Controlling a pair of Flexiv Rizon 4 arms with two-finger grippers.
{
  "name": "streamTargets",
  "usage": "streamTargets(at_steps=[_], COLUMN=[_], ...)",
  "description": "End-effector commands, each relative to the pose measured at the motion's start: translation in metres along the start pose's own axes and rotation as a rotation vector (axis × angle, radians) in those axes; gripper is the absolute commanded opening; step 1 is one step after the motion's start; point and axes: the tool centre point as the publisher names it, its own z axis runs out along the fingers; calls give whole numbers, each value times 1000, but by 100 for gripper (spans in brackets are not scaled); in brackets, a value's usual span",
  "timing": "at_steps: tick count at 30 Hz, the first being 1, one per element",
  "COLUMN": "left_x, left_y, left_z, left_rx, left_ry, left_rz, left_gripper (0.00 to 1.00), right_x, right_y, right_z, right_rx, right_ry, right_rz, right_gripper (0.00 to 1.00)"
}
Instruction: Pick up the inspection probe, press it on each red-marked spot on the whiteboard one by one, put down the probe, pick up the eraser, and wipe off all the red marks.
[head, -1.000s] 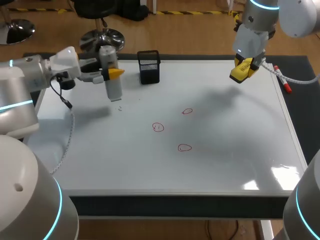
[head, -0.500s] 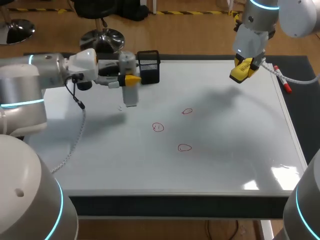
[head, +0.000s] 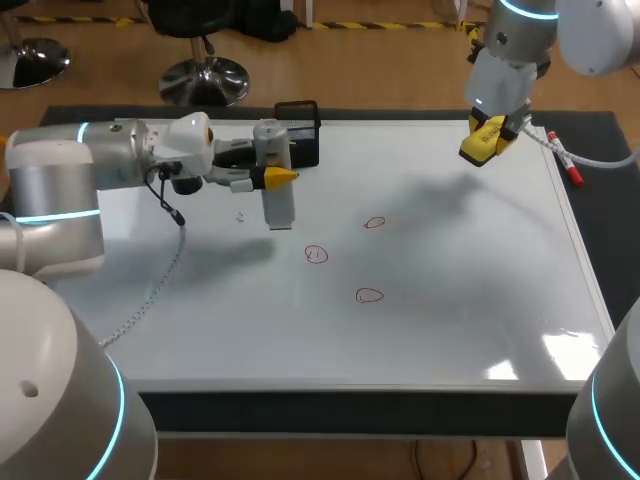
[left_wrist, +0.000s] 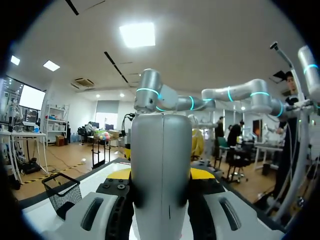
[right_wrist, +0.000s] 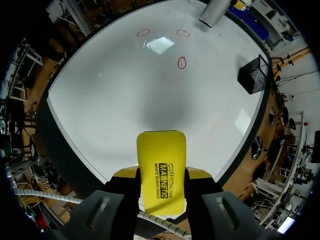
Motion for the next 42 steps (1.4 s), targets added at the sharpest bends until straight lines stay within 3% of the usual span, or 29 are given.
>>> streamTargets(at_steps=[1,17,42], left_x=[-1,15,22], left_y=[5,23,46], left_z=[14,41,46], left_rx=[-4,-10,0], left_ry=[36,130,199], left_rz=[-3,-22,-42], left_gripper=[0,0,0], right_x=[0,0,0], right_y=[0,0,0], right_z=[-1,-1,-1], right_rx=[3,3,3], right_ry=[2,2,2], right_rz=[-1,-1,-1], right_gripper=[0,0,0])
